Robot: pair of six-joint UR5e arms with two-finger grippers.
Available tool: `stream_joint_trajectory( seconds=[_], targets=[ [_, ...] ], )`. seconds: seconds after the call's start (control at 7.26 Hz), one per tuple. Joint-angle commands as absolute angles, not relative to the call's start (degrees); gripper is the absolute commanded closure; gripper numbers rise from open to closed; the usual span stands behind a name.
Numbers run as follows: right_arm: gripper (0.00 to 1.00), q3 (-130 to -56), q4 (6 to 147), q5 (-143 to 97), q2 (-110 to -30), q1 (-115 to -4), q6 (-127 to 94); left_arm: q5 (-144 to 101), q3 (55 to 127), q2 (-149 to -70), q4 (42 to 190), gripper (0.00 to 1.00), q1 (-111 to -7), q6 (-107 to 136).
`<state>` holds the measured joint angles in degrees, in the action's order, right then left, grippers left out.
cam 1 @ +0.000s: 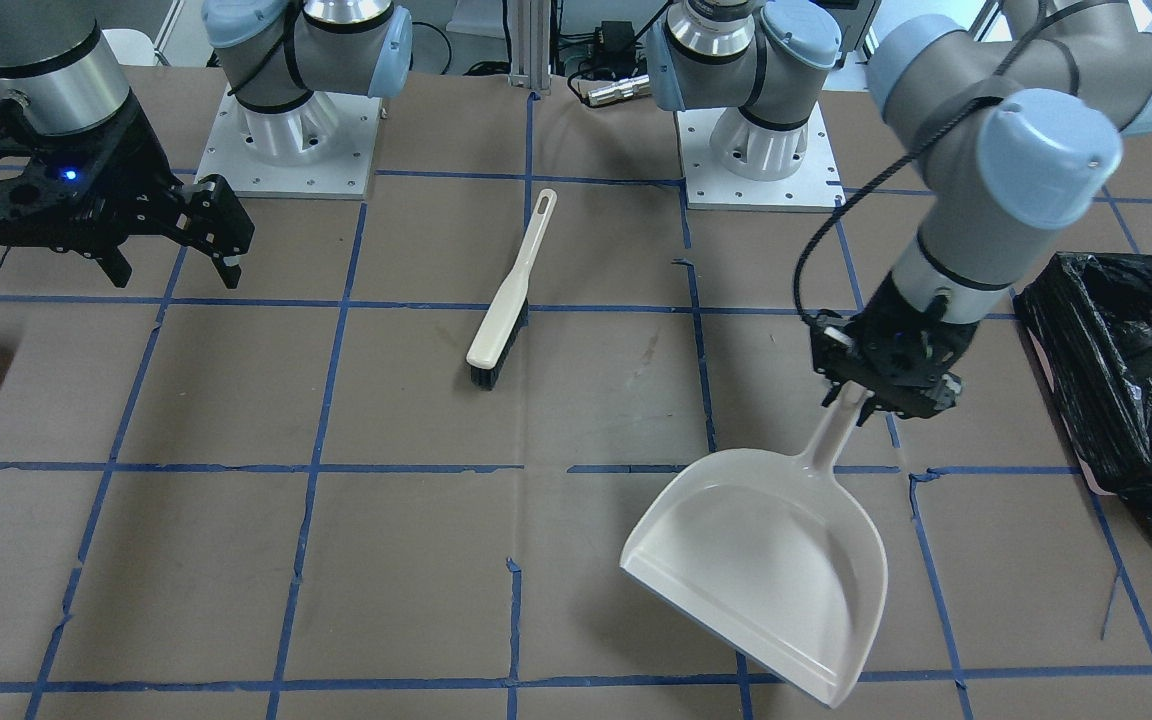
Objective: Sweep and dump trash in nearest bin
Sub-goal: 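Drag the dustpan with the left gripper beside the potato and chunks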
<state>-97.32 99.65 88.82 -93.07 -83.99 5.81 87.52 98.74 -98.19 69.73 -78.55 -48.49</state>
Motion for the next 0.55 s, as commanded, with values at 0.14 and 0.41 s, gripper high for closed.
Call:
stream_joint_trajectory(
  seconds=[0.14, 0.41],
  targets=[
    [0.00, -97.4, 99.5, 88.8, -93.2, -84.1, 5.5, 87.3, 95.6, -100.8, 71.9, 0.93, -64.2, -76.9],
    [0.00, -97.4, 99.2, 88.7, -93.2, -86.9, 0.8, 89.5, 90.7, -106.3, 71.5, 0.93, -61.4, -88.5]
  ],
)
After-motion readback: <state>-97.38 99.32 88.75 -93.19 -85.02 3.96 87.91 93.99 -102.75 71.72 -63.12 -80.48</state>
